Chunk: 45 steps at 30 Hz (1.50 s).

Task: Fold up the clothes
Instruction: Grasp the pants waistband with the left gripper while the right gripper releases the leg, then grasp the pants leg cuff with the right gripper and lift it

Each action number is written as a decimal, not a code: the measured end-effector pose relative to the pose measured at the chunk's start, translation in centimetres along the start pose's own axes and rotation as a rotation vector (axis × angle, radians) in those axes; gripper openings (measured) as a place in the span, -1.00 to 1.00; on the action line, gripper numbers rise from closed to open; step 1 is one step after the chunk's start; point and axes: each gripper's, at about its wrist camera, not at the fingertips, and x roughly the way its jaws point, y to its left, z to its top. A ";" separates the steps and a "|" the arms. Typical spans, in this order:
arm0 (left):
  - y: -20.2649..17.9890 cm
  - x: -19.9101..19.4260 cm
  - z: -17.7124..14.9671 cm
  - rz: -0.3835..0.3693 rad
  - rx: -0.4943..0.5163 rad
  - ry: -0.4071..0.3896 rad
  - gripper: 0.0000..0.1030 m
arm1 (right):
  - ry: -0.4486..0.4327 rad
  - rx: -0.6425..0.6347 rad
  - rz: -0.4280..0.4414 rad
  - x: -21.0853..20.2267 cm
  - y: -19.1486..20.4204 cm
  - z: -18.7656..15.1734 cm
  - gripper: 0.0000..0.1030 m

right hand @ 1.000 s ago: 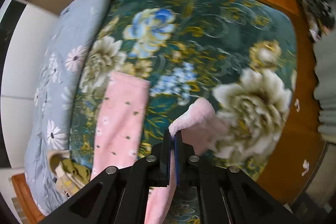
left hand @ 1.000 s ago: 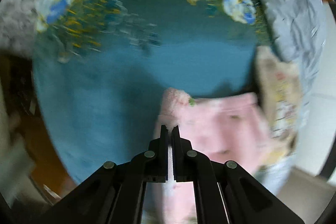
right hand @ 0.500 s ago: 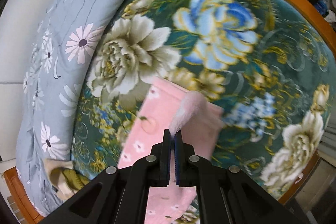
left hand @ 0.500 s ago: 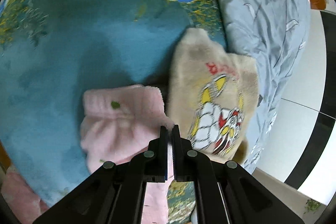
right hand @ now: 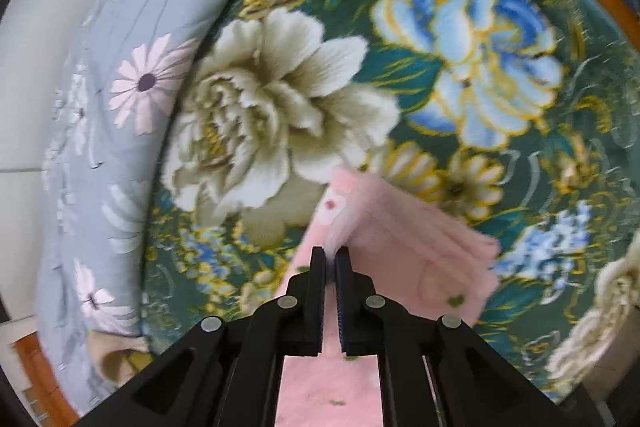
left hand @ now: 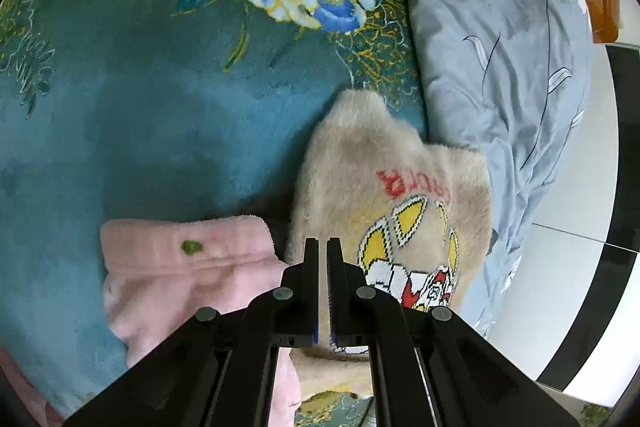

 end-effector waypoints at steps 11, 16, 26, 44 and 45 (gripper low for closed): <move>0.0 -3.8 -8.8 0.034 0.342 0.093 -0.65 | -0.105 0.018 0.090 -7.4 -9.2 -2.3 -0.17; -1.2 -3.1 -15.0 0.109 0.593 0.138 -0.61 | -0.102 0.054 0.098 -10.1 -14.4 -5.4 -0.17; 0.4 -1.9 -29.8 0.242 0.843 0.267 -0.43 | 0.010 0.001 0.243 -5.2 -18.1 -5.4 -0.17; 7.0 -3.8 -42.4 0.368 0.673 0.238 -0.34 | 0.230 0.016 0.336 5.8 -14.6 -0.7 -0.74; 6.9 -3.6 -42.7 0.371 0.680 0.243 -0.34 | 0.228 0.005 0.333 5.6 -14.2 -0.5 -0.81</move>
